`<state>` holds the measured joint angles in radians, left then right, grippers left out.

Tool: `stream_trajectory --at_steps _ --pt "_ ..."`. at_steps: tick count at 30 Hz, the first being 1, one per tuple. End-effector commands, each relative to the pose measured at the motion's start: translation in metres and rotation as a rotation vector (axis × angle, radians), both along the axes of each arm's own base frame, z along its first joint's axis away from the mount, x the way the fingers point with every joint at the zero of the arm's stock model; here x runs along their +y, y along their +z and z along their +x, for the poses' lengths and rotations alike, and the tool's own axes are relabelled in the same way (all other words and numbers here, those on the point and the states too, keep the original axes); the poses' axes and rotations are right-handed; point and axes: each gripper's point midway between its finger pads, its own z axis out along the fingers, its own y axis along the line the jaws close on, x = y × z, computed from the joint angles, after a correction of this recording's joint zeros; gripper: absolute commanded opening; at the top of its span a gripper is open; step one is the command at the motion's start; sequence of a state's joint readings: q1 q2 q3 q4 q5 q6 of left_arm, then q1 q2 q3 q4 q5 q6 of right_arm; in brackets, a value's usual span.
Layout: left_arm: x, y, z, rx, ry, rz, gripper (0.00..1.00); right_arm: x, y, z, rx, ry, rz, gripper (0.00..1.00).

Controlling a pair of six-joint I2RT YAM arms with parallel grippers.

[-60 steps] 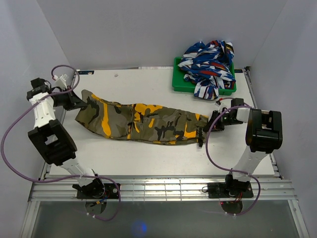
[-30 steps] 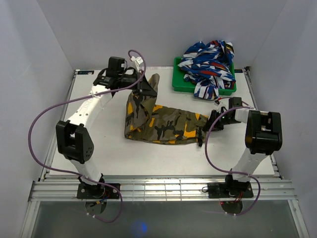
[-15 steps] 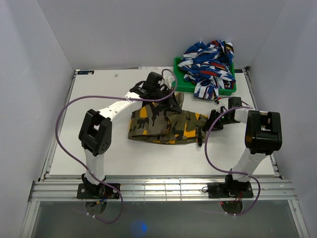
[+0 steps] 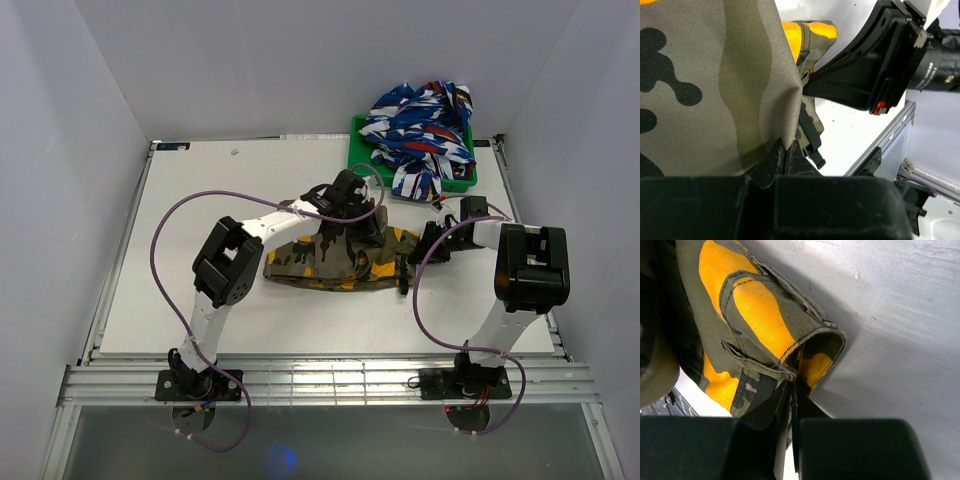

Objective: Fold and stack the trousers
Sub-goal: Fold the trousers

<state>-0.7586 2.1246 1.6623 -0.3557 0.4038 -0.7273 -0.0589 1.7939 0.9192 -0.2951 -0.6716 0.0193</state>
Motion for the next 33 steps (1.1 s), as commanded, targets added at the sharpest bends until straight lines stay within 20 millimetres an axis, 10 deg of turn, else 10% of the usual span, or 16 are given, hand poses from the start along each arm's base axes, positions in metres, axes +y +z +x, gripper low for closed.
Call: stream_trajectory --at_steps 1,33 --pt "-0.031 0.031 0.002 -0.057 0.002 -0.086 0.0 -0.019 -0.035 -0.006 0.007 0.001 -0.17 0.08" --pt "-0.076 0.008 0.018 -0.094 0.072 -0.07 0.0 -0.013 -0.034 -0.007 0.006 0.006 -0.156 0.08"
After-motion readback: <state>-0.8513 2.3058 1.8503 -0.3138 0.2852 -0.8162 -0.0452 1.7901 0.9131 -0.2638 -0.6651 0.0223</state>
